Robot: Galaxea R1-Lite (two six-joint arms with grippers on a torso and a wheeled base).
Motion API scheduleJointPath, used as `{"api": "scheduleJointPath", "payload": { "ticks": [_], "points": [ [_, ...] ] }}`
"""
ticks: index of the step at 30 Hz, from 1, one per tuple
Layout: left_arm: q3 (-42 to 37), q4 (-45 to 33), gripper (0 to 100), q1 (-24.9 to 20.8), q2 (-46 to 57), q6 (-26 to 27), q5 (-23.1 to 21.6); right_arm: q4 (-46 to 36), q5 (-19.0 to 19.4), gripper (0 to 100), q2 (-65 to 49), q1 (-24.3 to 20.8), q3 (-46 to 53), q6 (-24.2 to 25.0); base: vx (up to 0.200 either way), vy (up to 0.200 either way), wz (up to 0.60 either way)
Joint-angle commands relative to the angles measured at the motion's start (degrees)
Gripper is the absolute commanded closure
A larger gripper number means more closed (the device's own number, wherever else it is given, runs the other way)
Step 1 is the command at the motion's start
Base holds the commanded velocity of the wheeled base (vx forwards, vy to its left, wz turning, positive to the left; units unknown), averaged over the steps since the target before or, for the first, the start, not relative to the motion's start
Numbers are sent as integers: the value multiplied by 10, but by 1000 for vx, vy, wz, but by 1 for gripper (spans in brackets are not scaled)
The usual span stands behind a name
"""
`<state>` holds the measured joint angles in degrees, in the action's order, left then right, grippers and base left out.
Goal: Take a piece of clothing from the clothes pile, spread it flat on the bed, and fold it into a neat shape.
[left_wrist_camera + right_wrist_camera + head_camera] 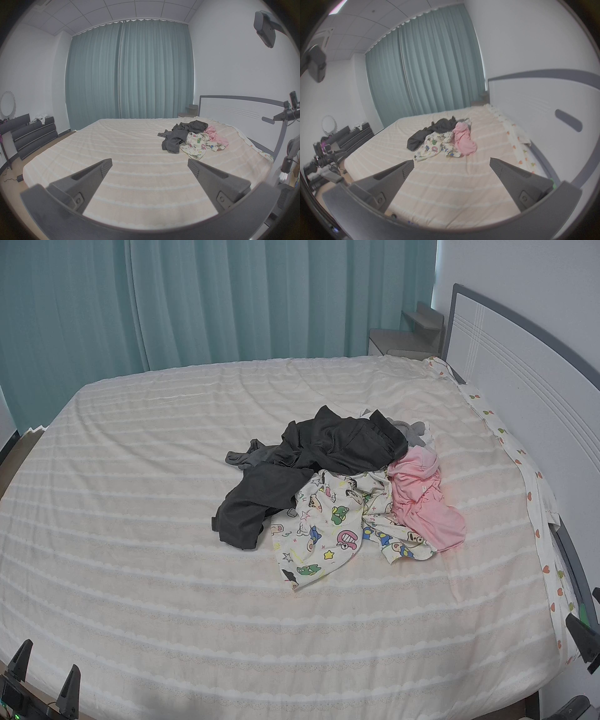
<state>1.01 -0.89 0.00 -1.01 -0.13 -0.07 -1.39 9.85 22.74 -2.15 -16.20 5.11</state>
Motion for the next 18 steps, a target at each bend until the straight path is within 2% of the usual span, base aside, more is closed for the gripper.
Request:
{"api": "scheduleJointPath", "payload": {
  "ticks": [1,2,4,7,14,15,18],
  "points": [
    [-7,0,0,0,5,0,-1,62,68,0,467,-86,-106,87,0,0,0],
    [-7,0,0,0,5,0,-1,62,68,0,467,-86,-106,87,0,0,0],
    [-7,0,0,0,5,-2,-1,115,68,0,546,-88,-114,111,0,0,0],
    [-7,0,0,0,6,-1,-1,193,68,0,656,-88,-131,162,0,0,0],
    [-7,0,0,0,6,-1,-1,308,60,0,831,-89,-200,271,0,0,0],
    [-7,0,0,0,6,-1,-1,314,56,0,850,-90,-212,279,0,0,0],
    [-7,0,0,0,6,-1,-1,329,15,0,917,-95,-267,301,0,0,0]
  ]
}}
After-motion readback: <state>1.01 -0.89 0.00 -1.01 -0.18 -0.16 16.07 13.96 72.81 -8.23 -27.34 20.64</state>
